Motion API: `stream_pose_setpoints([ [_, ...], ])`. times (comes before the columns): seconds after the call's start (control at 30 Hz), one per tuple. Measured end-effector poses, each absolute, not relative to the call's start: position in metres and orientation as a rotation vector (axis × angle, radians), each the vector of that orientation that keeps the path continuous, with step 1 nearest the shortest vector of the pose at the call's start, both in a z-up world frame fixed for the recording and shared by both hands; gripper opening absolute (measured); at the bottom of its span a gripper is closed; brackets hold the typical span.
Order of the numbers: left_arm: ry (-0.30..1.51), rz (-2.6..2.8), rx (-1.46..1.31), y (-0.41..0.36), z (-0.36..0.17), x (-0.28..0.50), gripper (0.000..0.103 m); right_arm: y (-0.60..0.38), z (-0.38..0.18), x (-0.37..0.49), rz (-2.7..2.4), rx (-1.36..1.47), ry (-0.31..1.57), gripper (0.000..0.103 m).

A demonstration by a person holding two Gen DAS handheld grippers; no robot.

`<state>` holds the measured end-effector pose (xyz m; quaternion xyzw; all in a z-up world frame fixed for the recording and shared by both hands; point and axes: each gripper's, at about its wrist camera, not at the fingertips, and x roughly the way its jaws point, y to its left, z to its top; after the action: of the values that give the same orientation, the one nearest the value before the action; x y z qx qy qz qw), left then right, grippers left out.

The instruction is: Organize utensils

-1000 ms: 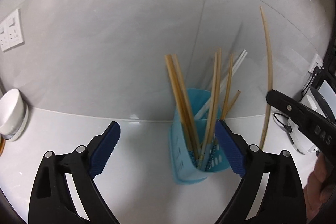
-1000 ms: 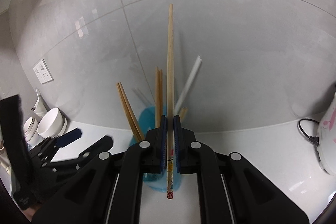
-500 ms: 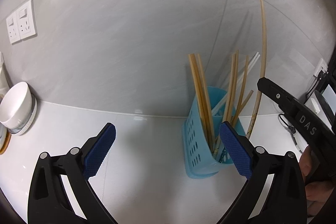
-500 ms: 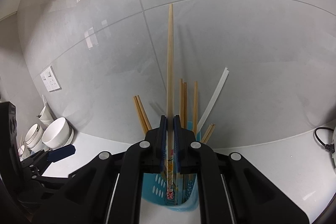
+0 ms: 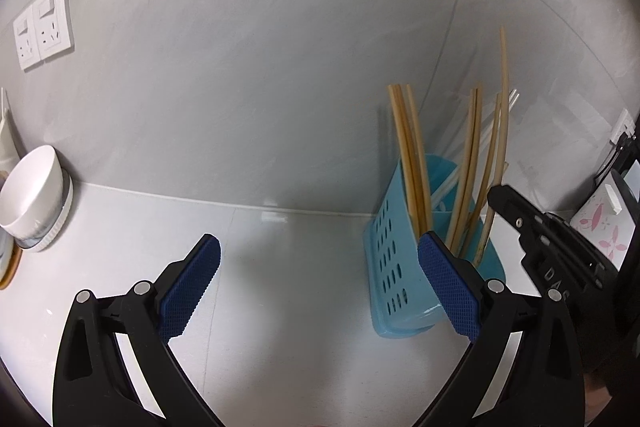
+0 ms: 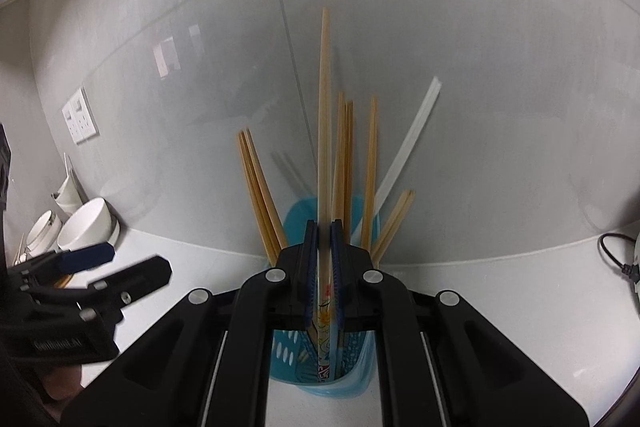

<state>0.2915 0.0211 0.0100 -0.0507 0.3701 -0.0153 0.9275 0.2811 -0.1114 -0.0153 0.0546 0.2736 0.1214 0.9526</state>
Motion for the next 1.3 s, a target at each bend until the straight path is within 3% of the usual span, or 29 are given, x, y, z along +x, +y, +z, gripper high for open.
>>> stream_pose_setpoints([
  [0.4,0.764,-0.031,-0.107,0.021,0.01,0.294,0.097,-0.112,-0.02,0.271,0.202,0.048,0.607,0.009],
  [0.43,0.763,-0.031,-0.105,0.021,0.011,0.294,0.097,-0.113,-0.017,0.269,0.199,0.044,0.61,0.012],
  [0.47,0.76,-0.03,-0.103,0.02,0.013,0.293,0.097,-0.112,-0.014,0.268,0.191,0.038,0.616,0.024],
  [0.57,0.744,-0.039,-0.105,0.018,0.021,0.287,0.097,-0.12,0.0,0.261,0.164,0.03,0.641,0.032],
  [0.67,0.73,-0.047,-0.101,0.016,0.031,0.278,0.097,-0.128,0.013,0.252,0.14,0.035,0.646,0.051],
  [0.93,0.727,-0.058,-0.073,0.006,0.057,0.242,0.097,-0.148,0.044,0.207,0.097,0.031,0.648,0.082],
  [1.1,0.726,-0.067,-0.064,0.0,0.071,0.214,0.097,-0.155,0.057,0.181,0.079,0.024,0.658,0.095],
  [1.3,0.738,-0.06,-0.066,-0.004,0.074,0.19,0.097,-0.163,0.053,0.155,0.052,0.031,0.737,0.095],
])
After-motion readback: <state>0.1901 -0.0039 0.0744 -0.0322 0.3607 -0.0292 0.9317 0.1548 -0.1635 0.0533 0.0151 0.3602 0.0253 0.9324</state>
